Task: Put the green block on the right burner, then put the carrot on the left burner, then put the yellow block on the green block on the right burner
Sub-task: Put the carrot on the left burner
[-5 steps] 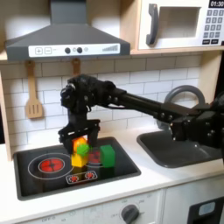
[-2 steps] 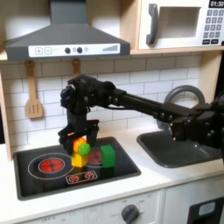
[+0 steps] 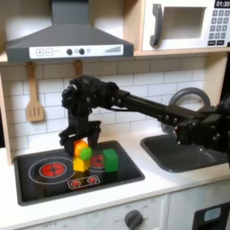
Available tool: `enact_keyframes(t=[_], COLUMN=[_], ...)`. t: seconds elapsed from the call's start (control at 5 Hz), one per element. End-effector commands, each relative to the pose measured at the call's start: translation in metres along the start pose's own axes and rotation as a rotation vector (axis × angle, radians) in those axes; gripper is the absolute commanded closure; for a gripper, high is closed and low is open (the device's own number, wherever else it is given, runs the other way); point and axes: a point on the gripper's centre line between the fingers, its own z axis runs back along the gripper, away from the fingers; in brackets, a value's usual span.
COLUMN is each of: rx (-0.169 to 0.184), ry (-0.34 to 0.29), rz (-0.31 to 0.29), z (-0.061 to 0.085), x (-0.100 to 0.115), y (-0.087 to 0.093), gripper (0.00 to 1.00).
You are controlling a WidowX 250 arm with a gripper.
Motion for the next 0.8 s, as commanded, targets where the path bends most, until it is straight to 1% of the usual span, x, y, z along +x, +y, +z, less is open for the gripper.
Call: enact_keyframes(t=[0.0,0.4,0.6], rx=[0.007,0.011,0.010], ry=[-0.015,-0.026,-0.028], rz=[0.004,0.007,0.008], z=[0.0052,0.0111,0.0105], x=[0.0054,0.0050,0.0048], y=[0.0011,-0.0004,-0.0002], gripper=[0.00,0.00,0.00])
